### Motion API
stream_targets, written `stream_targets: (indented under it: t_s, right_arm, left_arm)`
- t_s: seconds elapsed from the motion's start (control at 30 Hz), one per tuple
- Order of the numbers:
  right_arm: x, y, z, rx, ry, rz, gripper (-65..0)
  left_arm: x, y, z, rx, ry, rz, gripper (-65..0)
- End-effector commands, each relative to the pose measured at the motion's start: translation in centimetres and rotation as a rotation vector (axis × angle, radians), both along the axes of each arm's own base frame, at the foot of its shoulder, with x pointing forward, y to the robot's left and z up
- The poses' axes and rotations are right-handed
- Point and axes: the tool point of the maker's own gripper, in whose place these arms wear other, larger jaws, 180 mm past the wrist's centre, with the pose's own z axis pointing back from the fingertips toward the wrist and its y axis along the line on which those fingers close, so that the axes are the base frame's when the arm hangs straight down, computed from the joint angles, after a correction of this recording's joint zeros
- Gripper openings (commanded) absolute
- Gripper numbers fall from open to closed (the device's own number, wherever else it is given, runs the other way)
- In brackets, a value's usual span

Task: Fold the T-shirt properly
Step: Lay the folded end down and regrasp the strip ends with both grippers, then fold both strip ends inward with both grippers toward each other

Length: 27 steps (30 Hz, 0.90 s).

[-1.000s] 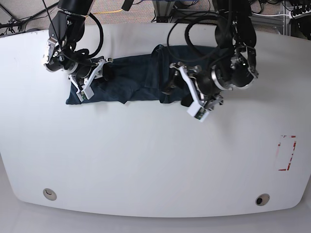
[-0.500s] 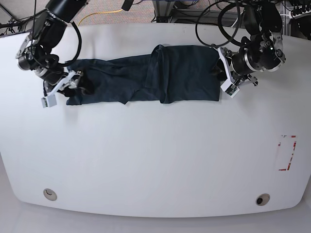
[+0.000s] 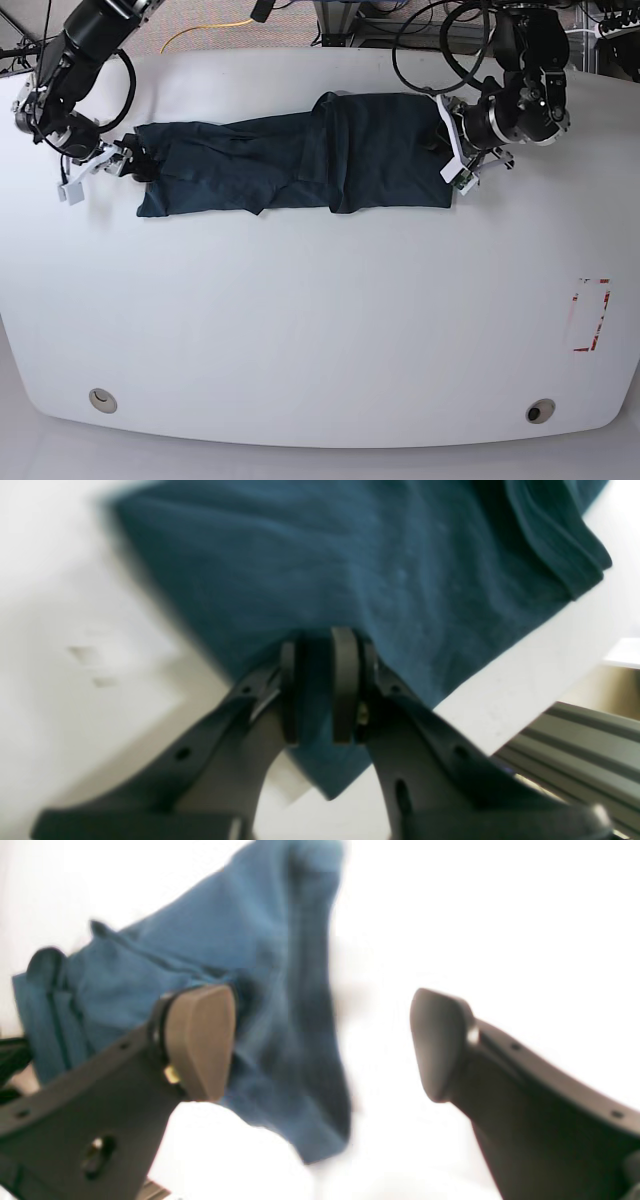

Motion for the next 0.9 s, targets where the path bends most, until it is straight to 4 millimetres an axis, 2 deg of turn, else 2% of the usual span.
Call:
stream_targets:
  t_s: [0.0,0.1,0.2,0.23,0.33,0.43,0.5,0.53,0.7,0.87]
  right_arm:
    - [1.0,2.1,0.5,0.031,-0.047,0.039,-12.5]
    - [0.7,4.7,-0.4,0.076,-0.036,0.064,-12.7]
    - [0.8,6.8,0.1,0.077,-0.060,0.100,-12.8]
    - [0.7,7.5,0.1,0.079,-0.066,0.110,-14.7]
    - [0.9,8.1,0.3,0.086,-0.078,0.113,-26.0]
    - [1.2,8.0,0.7,0.079,-0.089,0.115,-50.4]
    - [1.6,7.9,0.9,0.078,-0.101,0.113,-61.2]
    - [1.7,8.0,1.0,0.077,-0.104,0.115,-63.7]
    - [2.4,6.8,4.0,-0.028,-0.182,0.140,-61.4]
    - [2.0,6.8,6.1,-0.111,-0.224,0.181,-61.4]
  left_arm:
    - [0.8,0.2,0.5,-0.012,-0.027,0.006,-58.1]
    - [0.6,0.2,0.1,-0.016,-0.012,0.007,-58.1]
    - [0.4,0.3,-0.1,-0.012,-0.006,0.007,-58.1]
    - [0.4,0.4,-0.2,-0.012,-0.003,0.010,-58.1]
    - [0.3,0.5,-0.7,-0.016,0.015,0.016,-57.9]
    - [0.0,0.5,-1.7,-0.025,0.050,0.023,-57.8]
    - [0.2,0.5,-2.0,-0.031,0.059,0.029,-57.8]
    - [0.7,0.5,-2.0,-0.034,0.056,0.031,-57.8]
    - [1.1,-0.4,-2.9,-0.087,0.073,0.053,-57.8]
    - [2.4,-1.8,-3.0,-0.135,0.078,0.066,-57.6]
